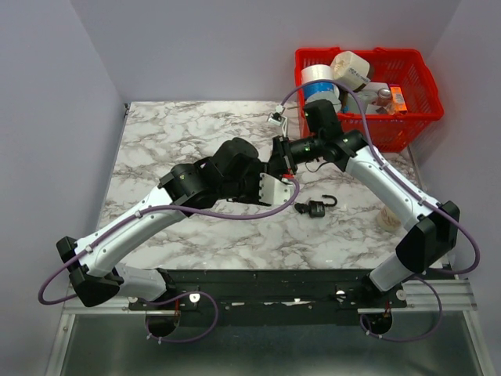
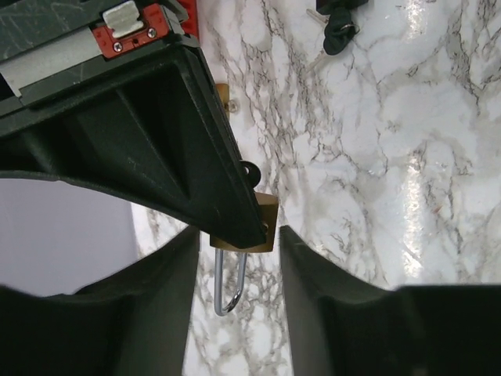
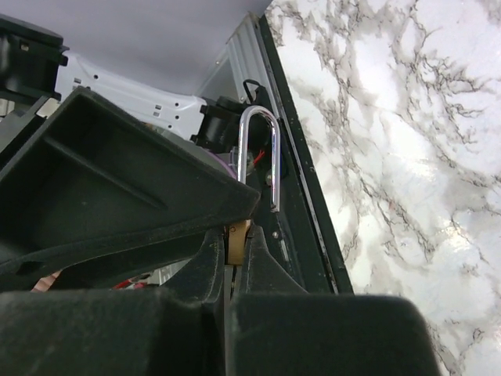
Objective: Lock with the key
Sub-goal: Lock the lock.
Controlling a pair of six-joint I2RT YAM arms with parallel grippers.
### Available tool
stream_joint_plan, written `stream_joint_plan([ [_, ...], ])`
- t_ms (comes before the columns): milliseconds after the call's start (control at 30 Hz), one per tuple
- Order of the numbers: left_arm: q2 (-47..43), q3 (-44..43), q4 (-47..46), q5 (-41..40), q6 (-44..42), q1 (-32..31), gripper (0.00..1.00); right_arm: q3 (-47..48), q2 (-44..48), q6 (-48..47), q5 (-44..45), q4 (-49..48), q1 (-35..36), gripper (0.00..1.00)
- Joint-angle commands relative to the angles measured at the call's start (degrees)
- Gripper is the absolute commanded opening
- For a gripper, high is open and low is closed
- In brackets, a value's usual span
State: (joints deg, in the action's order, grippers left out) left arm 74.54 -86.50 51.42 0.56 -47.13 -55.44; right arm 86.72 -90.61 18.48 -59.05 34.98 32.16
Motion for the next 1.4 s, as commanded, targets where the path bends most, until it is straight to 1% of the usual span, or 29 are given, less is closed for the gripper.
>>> stream_joint_plan([
  [0,-1.0,-1.3,0.5,-1.2,3.2,0.8,0.74,0.5,1.0,-0.1,-3.9,-1.2,0.4,0.01],
  [67,-2.3,-0.5,1.7,4.1,4.7,3.3,0.83,1.3,2.0,-1.3,-5.3,-0.8,0.0,0.01],
  [100,-3.9,-0.6,3.1,6.4,5.0,7.1,0.97,1.8,2.5,-1.9,-6.1,-0.2,-0.1,0.01],
  [133,-4.7,-1.3,3.7,9.2,5.6,8.8,0.99,2.1,2.8,-2.6,-6.3,0.4,-0.3,0.01],
  [167,-5.5,-1.7,4.0,13.5,7.0,10.9,0.99,2.4,3.5,-4.7,-6.6,0.8,-0.7,0.01],
  [200,-7.2,-2.2,4.0,15.7,8.1,14.1,0.99,2.2,5.2,-5.8,-6.3,0.7,-1.0,0.01],
  [267,-9.1,-2.9,3.9,20.2,9.7,16.8,0.99,1.8,7.7,-9.9,-4.8,-0.2,-1.0,0.01],
  [333,-11.3,-2.3,4.8,22.2,11.4,18.1,0.99,0.8,11.4,-12.5,-2.5,-2.5,-1.0,0.01],
  [400,-14.0,-1.0,4.6,25.2,13.2,18.2,0.99,0.7,13.6,-17.8,-1.0,-3.3,-1.0,0.01],
  [467,-16.4,2.3,2.0,26.2,15.0,18.2,0.99,0.0,16.9,-24.2,0.9,-3.8,-1.0,0.01],
  [533,-19.5,4.4,-1.8,26.0,16.1,18.2,0.98,-2.4,20.9,-26.9,2.9,-5.8,-1.0,0.01],
  [600,-19.1,3.5,-2.2,25.9,17.7,18.5,0.95,-3.9,23.3,-30.9,3.7,-7.3,-0.8,0.01],
  [633,-18.6,1.8,-1.6,27.3,18.0,18.6,0.93,-4.4,24.6,-32.4,4.0,-7.4,-0.6,0.01],
  [667,-18.4,1.0,-0.9,29.2,17.5,18.6,0.91,-5.6,26.4,-36.0,4.6,-7.4,0.3,0.01],
  [700,-17.9,0.5,0.2,31.3,17.0,18.5,0.87,-6.1,27.5,-37.6,5.4,-7.4,0.8,0.01],
  [733,-17.9,-0.2,0.2,34.8,16.3,18.4,0.84,-6.7,28.4,-38.9,6.5,-7.3,1.3,0.01],
  [833,-18.1,0.2,-2.5,36.4,17.2,17.8,0.78,-7.1,30.0,-42.5,7.9,-5.6,3.1,0.01],
  [867,-18.0,0.3,-3.4,36.5,17.9,17.5,0.76,-7.0,30.2,-43.8,8.1,-5.0,4.0,0.01],
  [900,-17.9,0.4,-5.1,36.5,18.6,16.9,0.72,-6.8,30.6,-44.6,8.4,-4.0,4.7,0.01],
  [1000,-17.6,0.5,-9.0,35.9,21.3,15.4,0.67,-8.0,31.5,-49.1,11.0,-2.8,7.0,0.01],
  [1067,-17.2,0.6,-10.0,35.5,22.0,13.6,0.65,-9.1,31.9,-53.1,13.3,-2.6,8.6,0.01],
  [1267,-16.6,1.2,-9.0,32.7,18.7,9.2,0.59,-9.1,31.6,-53.5,15.8,-3.1,10.1,0.01],
  [1300,-16.6,1.6,-9.2,32.2,18.5,9.0,0.56,-9.2,31.5,-53.5,16.2,-3.4,10.2,0.01],
  [1367,-16.5,2.5,-9.2,31.1,17.6,8.5,0.54,-9.9,31.5,-54.0,17.4,-4.1,10.3,0.01],
])
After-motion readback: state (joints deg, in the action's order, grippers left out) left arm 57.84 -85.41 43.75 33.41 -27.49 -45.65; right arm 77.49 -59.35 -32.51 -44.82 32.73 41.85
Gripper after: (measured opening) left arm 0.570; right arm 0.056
